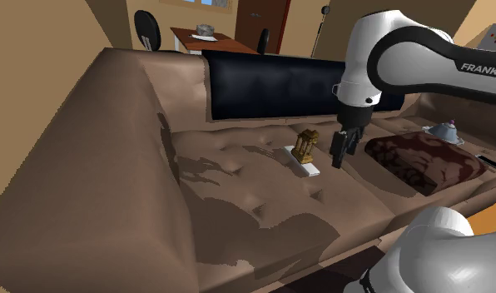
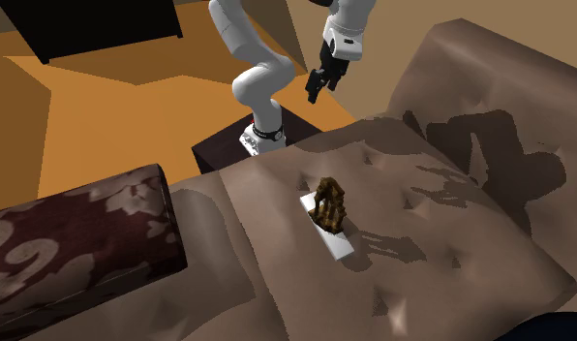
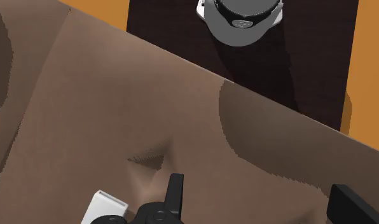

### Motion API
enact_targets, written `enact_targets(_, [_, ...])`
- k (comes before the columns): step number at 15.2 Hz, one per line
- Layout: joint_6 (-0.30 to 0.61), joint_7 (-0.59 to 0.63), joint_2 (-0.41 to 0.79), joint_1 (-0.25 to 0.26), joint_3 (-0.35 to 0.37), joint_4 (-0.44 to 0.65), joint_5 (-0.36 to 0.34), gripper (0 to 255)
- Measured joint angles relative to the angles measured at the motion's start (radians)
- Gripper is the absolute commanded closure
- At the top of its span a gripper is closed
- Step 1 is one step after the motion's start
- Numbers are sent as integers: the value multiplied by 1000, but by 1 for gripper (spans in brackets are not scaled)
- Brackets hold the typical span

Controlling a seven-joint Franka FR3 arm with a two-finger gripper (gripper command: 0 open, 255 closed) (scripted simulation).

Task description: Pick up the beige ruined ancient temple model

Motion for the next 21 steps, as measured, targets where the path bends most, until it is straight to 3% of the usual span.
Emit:
enact_targets(9, [138,-60,215,-46,-89,100,-51,0])
enact_targets(21, [290,-175,627,-103,-224,398,-40,0])
